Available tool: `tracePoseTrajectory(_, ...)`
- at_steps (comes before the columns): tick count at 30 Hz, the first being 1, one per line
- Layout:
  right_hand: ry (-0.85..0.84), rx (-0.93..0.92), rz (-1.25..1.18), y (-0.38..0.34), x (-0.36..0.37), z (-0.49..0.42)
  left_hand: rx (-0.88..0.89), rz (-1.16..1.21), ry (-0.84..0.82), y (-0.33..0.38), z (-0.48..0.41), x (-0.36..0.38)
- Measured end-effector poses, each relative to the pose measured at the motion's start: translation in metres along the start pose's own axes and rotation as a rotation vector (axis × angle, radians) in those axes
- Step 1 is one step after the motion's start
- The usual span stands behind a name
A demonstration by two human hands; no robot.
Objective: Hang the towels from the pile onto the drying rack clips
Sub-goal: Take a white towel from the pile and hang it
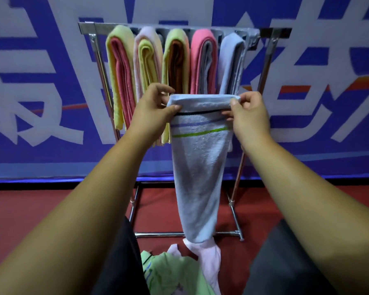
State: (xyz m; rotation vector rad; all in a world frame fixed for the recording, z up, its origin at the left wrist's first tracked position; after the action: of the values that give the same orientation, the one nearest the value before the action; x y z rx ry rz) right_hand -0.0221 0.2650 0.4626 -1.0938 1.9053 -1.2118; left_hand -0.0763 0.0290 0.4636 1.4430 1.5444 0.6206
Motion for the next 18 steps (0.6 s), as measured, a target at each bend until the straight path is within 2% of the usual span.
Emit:
tracePoseTrajectory(7,0.028,-0.046,0.130,-0.060,-0.008,-0.018,0.020,0.103,0.083,0.047,-0.031,-0.017)
tracePoseTrajectory(12,-0.013,-0.009,0.123,-0.092,-0.007,-0.031,-0.046,0.193,0.031,0.077,-0.045,-0.029)
tracePoseTrajectory(16,-0.091,0.044,0.107,-0.072,-0.004,-0.075,-0.102,0.156,0.091,0.089,-0.054,-0.036)
tracePoseTrajectory(18,-0.085,0.135,0.047,-0.071,-0.003,-0.080,-0.176,0.110,0.131,0.090,-0.058,-0.035)
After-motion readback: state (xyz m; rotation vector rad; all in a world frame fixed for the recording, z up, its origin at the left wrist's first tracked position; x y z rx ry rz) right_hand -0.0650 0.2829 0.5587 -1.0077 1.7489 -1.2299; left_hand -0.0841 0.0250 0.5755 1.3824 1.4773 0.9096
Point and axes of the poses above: each hand's wrist, its own z-axis away from the middle knuckle, its own x-axis out of the palm, y = z × x, the point moved 2 cm from there along -z, towards the middle knuckle, and after that the axes turned 6 degrees about -y, right-handed, at the moved point
